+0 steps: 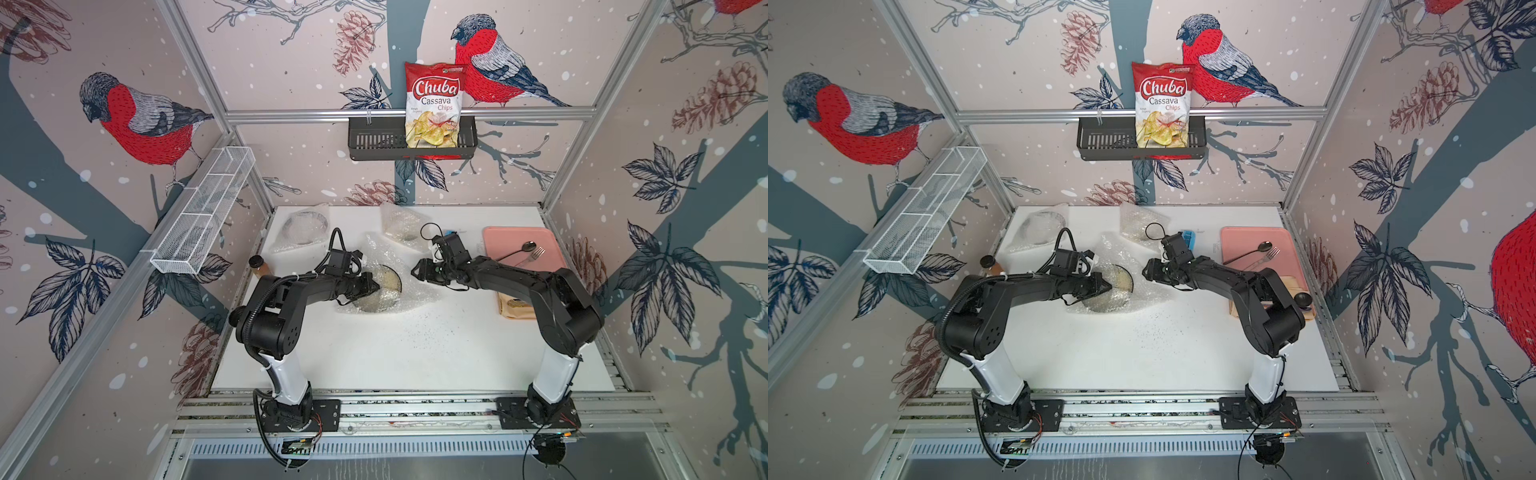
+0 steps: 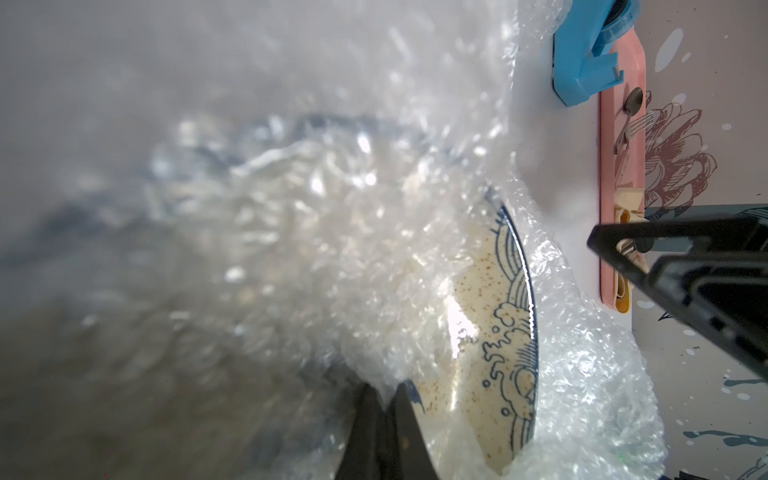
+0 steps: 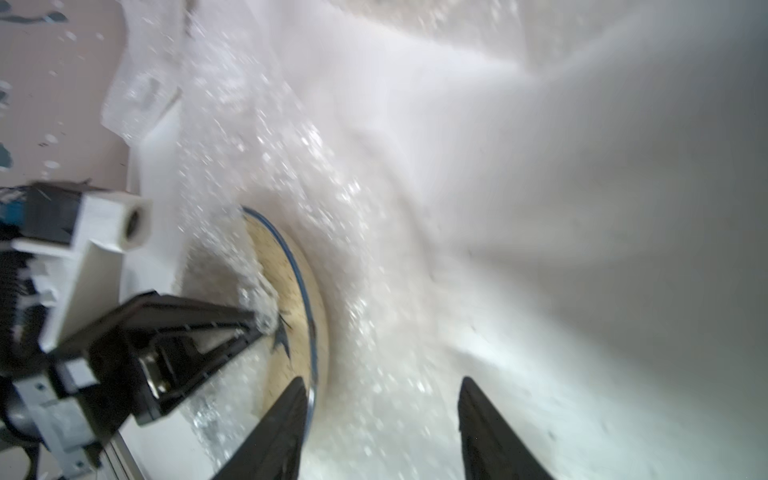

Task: Wrap dinner plates in bubble wrap
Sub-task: Wrap the plate in the bubble wrap.

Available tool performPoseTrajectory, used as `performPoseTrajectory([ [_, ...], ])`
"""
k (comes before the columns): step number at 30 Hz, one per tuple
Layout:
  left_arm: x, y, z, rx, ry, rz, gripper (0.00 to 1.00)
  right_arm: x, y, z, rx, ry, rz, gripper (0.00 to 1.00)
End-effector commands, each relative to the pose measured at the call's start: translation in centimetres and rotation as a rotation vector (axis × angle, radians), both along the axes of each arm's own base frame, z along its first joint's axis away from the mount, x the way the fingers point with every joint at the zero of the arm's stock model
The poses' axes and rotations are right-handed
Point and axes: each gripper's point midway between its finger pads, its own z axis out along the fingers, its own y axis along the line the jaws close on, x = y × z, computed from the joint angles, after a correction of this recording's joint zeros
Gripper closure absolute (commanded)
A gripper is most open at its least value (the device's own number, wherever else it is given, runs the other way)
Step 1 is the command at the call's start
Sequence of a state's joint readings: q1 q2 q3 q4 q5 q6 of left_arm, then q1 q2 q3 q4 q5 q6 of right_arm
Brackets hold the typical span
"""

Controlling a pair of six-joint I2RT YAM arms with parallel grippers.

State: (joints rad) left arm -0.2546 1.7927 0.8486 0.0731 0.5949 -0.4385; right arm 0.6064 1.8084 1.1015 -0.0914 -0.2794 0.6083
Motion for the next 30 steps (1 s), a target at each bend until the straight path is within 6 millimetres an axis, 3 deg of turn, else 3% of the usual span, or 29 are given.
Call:
performPoseTrajectory([
  [1, -2.1, 1.1, -2.0, 0.052, 0.117, 0.026, 1.0, -1.0, -2.6, -0.3, -0.073, 0.004, -0.08, 0.34],
  [6, -2.1, 1.0, -2.1, 0.046, 0.119, 0.03, 1.0, -2.4, -4.1, -0.6, -0.05, 0.018, -0.141, 0.3],
  [10, -2.1, 1.1, -2.1, 0.049, 0.118, 0.029, 1.0, -4.2, -2.8, -2.3, 0.031, 0.098, -0.108, 0.3],
  [13, -2.1, 1.0, -2.0, 0.048, 0.113, 0.029, 1.0, -4.8, -1.2, -1.8, 0.124, 0.116, -0.09, 0.34],
  [17, -2.2, 1.1, -1.9, 0.047, 0.116, 0.027, 1.0, -4.3, 0.3, 0.6, 0.229, 0.055, -0.087, 0.47],
  [21, -2.2, 1.1, -1.8, 0.052, 0.115, 0.028, 1.0, -3.1, 1.1, 3.1, 0.278, -0.031, -0.078, 0.77],
  [23, -2.2, 1.2, -1.7, 0.055, 0.114, 0.03, 1.0, -2.4, 1.5, 4.1, 0.281, -0.074, -0.067, 0.87],
  [26, -2.2, 1.2, -1.7, 0.056, 0.118, 0.032, 1.0, -1.8, 3.1, 5.5, 0.291, -0.112, -0.02, 0.96],
  [30, -2.5, 1.2, -1.8, 0.051, 0.123, 0.034, 1.0, -2.1, 7.8, 7.1, 0.385, -0.097, 0.113, 1.0],
])
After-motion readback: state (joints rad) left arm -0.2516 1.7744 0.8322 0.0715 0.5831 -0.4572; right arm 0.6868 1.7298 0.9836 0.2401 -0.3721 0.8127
